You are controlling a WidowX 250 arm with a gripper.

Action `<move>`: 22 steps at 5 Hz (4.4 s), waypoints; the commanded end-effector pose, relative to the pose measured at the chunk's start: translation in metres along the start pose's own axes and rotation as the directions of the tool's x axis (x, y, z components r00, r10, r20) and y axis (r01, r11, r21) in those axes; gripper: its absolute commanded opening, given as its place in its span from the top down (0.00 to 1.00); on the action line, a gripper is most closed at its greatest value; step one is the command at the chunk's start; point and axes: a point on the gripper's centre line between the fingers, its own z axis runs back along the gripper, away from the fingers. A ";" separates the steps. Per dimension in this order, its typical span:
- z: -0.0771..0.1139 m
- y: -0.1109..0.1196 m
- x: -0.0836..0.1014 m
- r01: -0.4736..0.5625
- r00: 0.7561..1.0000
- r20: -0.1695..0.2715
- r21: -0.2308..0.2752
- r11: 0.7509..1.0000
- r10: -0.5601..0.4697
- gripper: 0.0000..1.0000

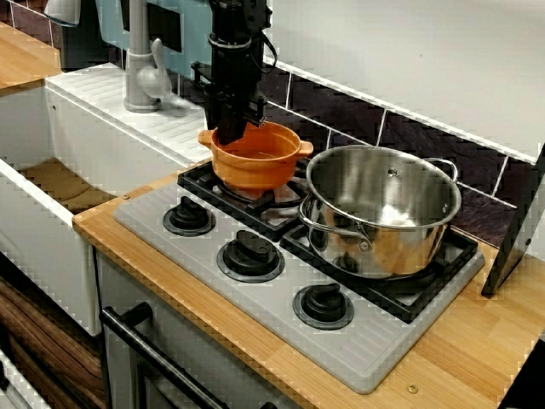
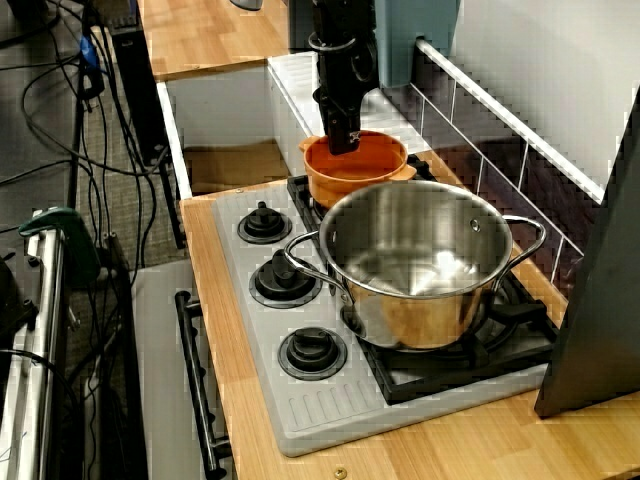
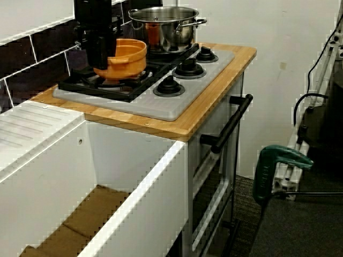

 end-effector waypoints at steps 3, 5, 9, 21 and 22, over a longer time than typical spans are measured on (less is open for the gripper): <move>0.044 0.003 -0.017 0.033 0.997 0.070 -0.041 0.999 -0.030 1.00; 0.062 0.006 -0.012 0.038 0.998 0.052 -0.076 0.996 -0.034 1.00; 0.134 0.019 0.015 0.089 0.987 0.139 -0.079 0.993 -0.078 1.00; 0.043 0.001 -0.012 0.087 0.995 -0.045 -0.053 0.995 -0.089 1.00; 0.041 -0.003 -0.014 0.091 0.995 -0.037 -0.049 0.995 -0.093 1.00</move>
